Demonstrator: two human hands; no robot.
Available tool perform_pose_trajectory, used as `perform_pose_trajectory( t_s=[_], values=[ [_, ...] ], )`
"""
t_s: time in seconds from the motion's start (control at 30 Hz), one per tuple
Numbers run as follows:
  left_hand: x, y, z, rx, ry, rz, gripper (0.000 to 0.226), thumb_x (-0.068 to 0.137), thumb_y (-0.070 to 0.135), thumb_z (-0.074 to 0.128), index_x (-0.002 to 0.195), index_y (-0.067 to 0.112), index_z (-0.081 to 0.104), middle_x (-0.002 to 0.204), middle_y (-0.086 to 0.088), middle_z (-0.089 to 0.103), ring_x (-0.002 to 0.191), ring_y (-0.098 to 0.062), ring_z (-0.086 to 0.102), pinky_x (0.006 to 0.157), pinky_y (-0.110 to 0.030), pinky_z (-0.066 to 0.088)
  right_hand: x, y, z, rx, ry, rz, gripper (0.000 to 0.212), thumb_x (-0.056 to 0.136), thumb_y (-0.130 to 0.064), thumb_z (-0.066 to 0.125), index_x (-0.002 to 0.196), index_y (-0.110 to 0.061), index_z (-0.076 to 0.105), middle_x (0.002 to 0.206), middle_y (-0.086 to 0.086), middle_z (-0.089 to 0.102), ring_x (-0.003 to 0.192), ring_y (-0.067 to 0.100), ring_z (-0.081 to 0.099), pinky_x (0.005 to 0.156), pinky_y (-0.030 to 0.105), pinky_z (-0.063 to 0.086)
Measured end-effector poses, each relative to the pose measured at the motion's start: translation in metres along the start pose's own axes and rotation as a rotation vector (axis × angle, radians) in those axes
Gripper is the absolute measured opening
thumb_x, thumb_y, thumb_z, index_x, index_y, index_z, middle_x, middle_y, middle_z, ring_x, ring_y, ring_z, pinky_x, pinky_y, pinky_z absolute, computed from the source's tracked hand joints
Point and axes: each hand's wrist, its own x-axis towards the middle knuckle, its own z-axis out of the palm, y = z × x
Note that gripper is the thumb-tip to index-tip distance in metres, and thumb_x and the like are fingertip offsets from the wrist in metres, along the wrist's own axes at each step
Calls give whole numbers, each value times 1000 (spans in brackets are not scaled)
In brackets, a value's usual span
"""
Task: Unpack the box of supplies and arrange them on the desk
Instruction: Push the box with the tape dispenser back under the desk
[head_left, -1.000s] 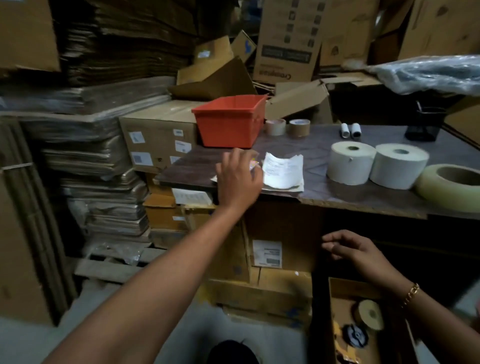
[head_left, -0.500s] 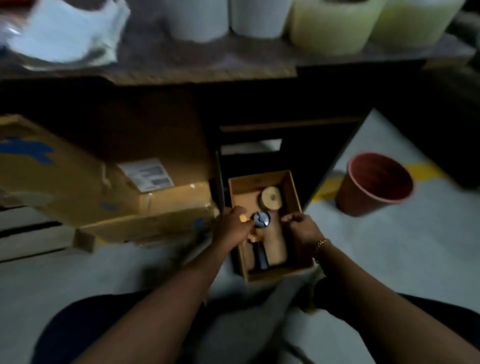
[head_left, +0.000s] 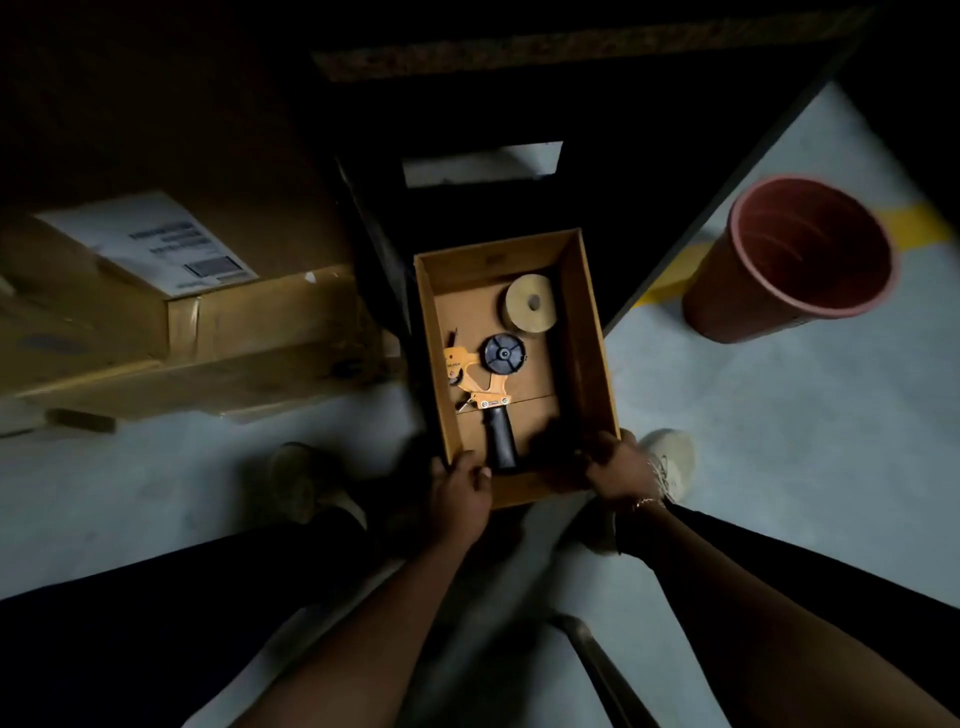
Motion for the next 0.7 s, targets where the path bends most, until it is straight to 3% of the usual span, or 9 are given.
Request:
perform_pose_trajectory(
  t_s=[0.13, 0.3, 0.47, 0.57, 0.7],
  values=[
    [1, -2, 3, 21, 22, 37, 64, 96, 49, 47, 153, 28, 26, 156, -15, 24, 133, -37, 41, 102, -35, 37, 4, 10, 8, 28, 36, -37, 51, 93, -42, 60, 138, -19, 53, 141, 12, 45, 117, 36, 57, 94, 35, 46],
    [2, -8, 0, 35, -12, 63, 89, 84, 70, 51, 155, 33, 11, 159, -11, 16, 136, -37, 38, 105, -41, 36, 1, 15, 10, 58, -22, -110, 99, 67, -81, 63, 149, -34, 35, 157, 2, 28, 134, 32, 45, 106, 39, 43],
    [6, -16, -15, 120, -36, 139, 115, 66, 83, 58, 155, 32, 6, 158, -10, 14, 133, -39, 41, 101, -44, 42, 7, 24, 6, -181, -170, -245, 134, 55, -79, 74, 157, -28, 5, 161, 4, 3, 137, 34, 40, 110, 36, 42],
    [9, -23, -27, 303, -99, 203, 133, 56, 81, 69, 154, 31, -7, 161, -10, 0, 134, -39, 40, 103, -45, 41, 10, 25, 6, -254, -169, -285, 132, 61, -68, 79, 158, -24, 1, 161, 6, -3, 134, 34, 45, 108, 35, 45],
    [19, -22, -39, 461, -28, 307, 115, 73, 56, 69, 154, 30, -9, 156, -13, 13, 116, -34, 56, 90, -41, 50, 14, 18, -1, -281, -68, -330, 113, 73, -55, 77, 157, -20, 10, 160, 12, 8, 123, 33, 55, 102, 32, 49]
  ],
)
